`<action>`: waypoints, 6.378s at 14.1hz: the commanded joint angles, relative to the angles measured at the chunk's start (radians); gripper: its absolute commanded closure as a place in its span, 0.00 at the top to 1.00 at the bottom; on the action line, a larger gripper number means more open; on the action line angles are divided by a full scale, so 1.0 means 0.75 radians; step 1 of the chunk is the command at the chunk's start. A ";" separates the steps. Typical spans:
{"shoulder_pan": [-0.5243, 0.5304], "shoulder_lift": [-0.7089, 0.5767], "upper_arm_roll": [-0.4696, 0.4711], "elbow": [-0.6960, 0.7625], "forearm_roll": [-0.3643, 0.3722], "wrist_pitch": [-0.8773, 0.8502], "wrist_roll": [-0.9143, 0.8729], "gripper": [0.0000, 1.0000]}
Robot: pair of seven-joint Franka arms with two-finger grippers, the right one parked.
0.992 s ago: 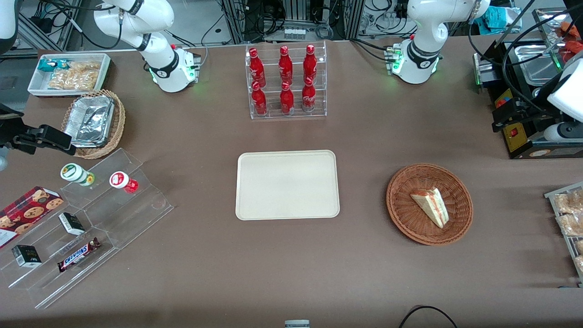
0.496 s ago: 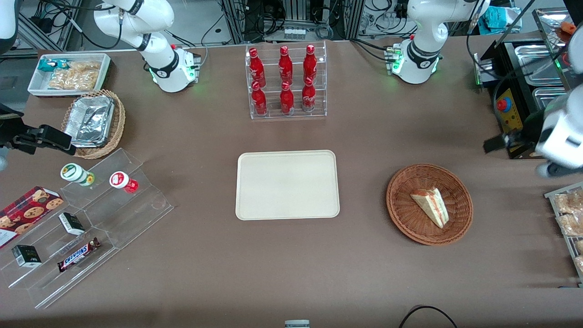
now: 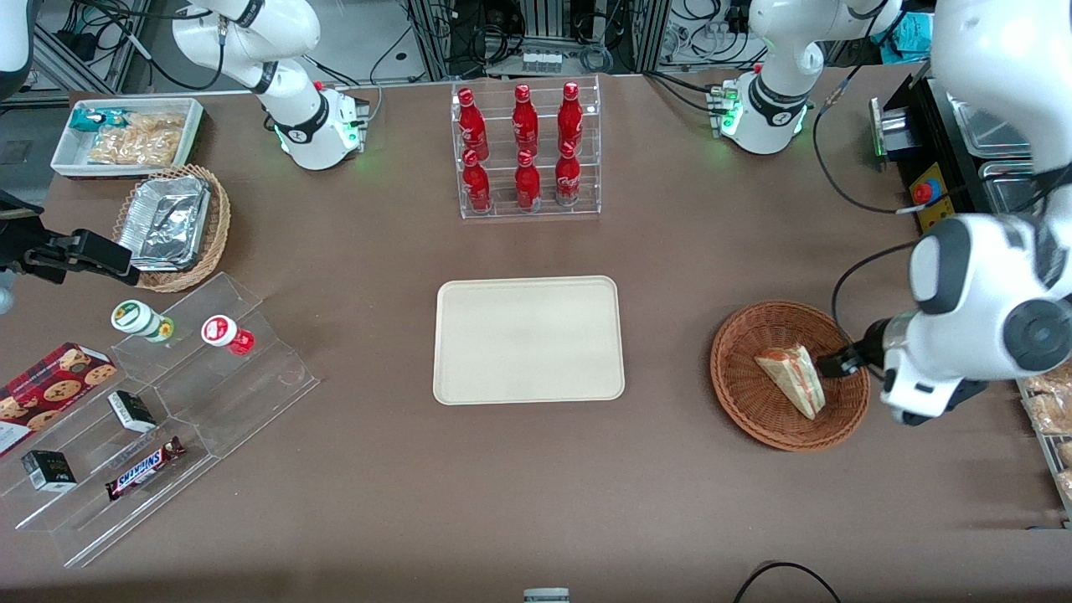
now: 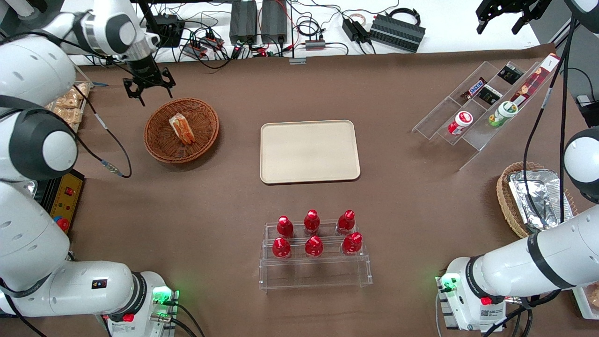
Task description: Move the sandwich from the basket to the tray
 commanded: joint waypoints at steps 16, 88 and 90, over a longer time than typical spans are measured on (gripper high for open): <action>-0.023 0.074 -0.005 -0.272 -0.006 0.457 -0.177 0.23; -0.035 -0.548 -0.075 0.066 0.000 -0.411 0.461 1.00; -0.035 -0.558 -0.075 0.072 -0.002 -0.411 0.463 1.00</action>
